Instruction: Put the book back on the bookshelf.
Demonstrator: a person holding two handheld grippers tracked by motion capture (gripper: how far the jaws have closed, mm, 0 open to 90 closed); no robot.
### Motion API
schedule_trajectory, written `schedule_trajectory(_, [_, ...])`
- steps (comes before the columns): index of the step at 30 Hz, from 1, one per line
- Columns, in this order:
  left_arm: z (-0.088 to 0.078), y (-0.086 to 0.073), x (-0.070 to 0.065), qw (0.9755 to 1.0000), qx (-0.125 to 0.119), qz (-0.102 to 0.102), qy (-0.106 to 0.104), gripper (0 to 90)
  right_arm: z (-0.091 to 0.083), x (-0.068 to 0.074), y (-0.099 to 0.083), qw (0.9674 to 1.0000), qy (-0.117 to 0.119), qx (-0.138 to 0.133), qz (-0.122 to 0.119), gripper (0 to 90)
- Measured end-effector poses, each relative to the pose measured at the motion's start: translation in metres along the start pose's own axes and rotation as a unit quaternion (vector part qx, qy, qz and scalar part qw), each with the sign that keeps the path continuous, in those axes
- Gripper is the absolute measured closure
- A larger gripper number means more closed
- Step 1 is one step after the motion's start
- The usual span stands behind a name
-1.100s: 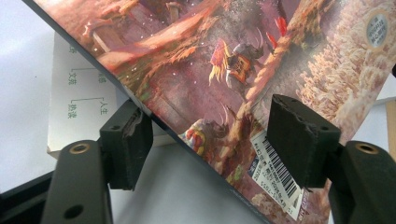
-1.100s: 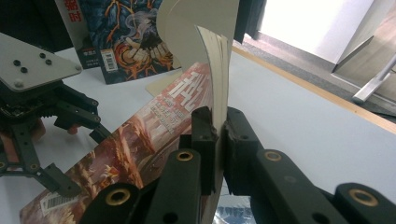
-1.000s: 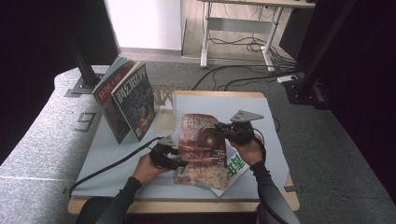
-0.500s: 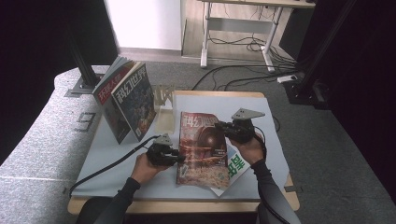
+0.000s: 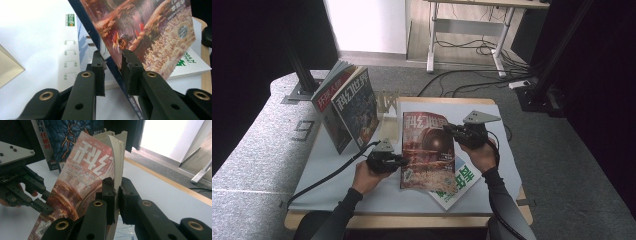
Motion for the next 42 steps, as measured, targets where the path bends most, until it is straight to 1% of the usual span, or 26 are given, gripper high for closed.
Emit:
schedule_trajectory(4, [-0.004,0.002,0.001,0.9999,-0.01,0.003,0.006,75.9,-0.001,0.0,0.004,1.0,0.0,-0.006,0.001,82.2])
schedule_trajectory(9, [-0.01,0.007,0.0,0.9994,-0.032,0.005,0.011,78.9,-0.006,0.0,0.01,0.9998,-0.004,-0.019,0.0,82.3])
schedule_trajectory(10, [-0.011,0.008,0.0,0.9992,-0.036,0.009,0.013,79.4,-0.006,0.0,0.011,0.9998,-0.004,-0.02,0.001,82.3])
schedule_trajectory(13, [-0.013,0.012,-0.002,0.9988,-0.039,0.021,0.02,80.7,-0.01,-0.002,0.013,0.9996,-0.008,-0.027,0.003,82.3])
schedule_trajectory(16, [-0.013,0.015,-0.005,0.9983,-0.045,0.029,0.024,81.5,-0.013,-0.004,0.015,0.9994,-0.011,-0.034,0.005,82.3])
schedule_trajectory(19, [-0.012,0.016,-0.007,0.9974,-0.045,0.043,0.038,82.7,-0.016,-0.004,0.017,0.999,-0.014,-0.041,0.005,82.2])
schedule_trajectory(20, [-0.012,0.016,-0.007,0.9974,-0.045,0.043,0.038,83.1,-0.017,-0.005,0.018,0.999,-0.015,-0.043,0.005,82.1])
schedule_trajectory(23, [-0.011,0.018,-0.011,0.9955,-0.042,0.069,0.051,84.4,-0.02,-0.005,0.02,0.9987,-0.015,-0.049,0.004,81.8])
schedule_trajectory(25, [-0.01,0.018,-0.013,0.9947,-0.039,0.078,0.054,84.8,-0.02,-0.005,0.02,0.9985,-0.017,-0.051,0.002,81.5])
schedule_trajectory(27, [-0.009,0.018,-0.013,0.9948,-0.04,0.075,0.055,84.7,-0.02,-0.005,0.02,0.9985,-0.018,-0.051,0.001,81.5])
schedule_trajectory(28, [-0.01,0.018,-0.012,0.9955,-0.041,0.069,0.051,84.6,-0.02,-0.005,0.02,0.9985,-0.017,-0.052,0.003,81.2])
schedule_trajectory(32, [-0.009,0.017,-0.011,0.9952,-0.043,0.069,0.053,84.5,-0.021,-0.007,0.019,0.9985,-0.012,-0.053,0.004,79.9])
schedule_trajectory(39, [-0.01,0.018,-0.008,0.9964,-0.043,0.061,0.039,83.8,-0.025,-0.011,0.016,0.9983,0.001,-0.057,0.013,77.3])
schedule_trajectory(42, [-0.01,0.019,-0.008,0.9966,-0.041,0.062,0.035,82.7,-0.026,-0.012,0.015,0.9981,0.004,-0.059,0.015,76.4])
Point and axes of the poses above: each handheld gripper's, and its own axes: z roughly forward along the jaws, y roughly out of its top, x roughly to its left, the point moved 1 cm from there along z, roughly forward along the jaws, and after that the axes turned 9 degrees about z, right-handed, at the moved point
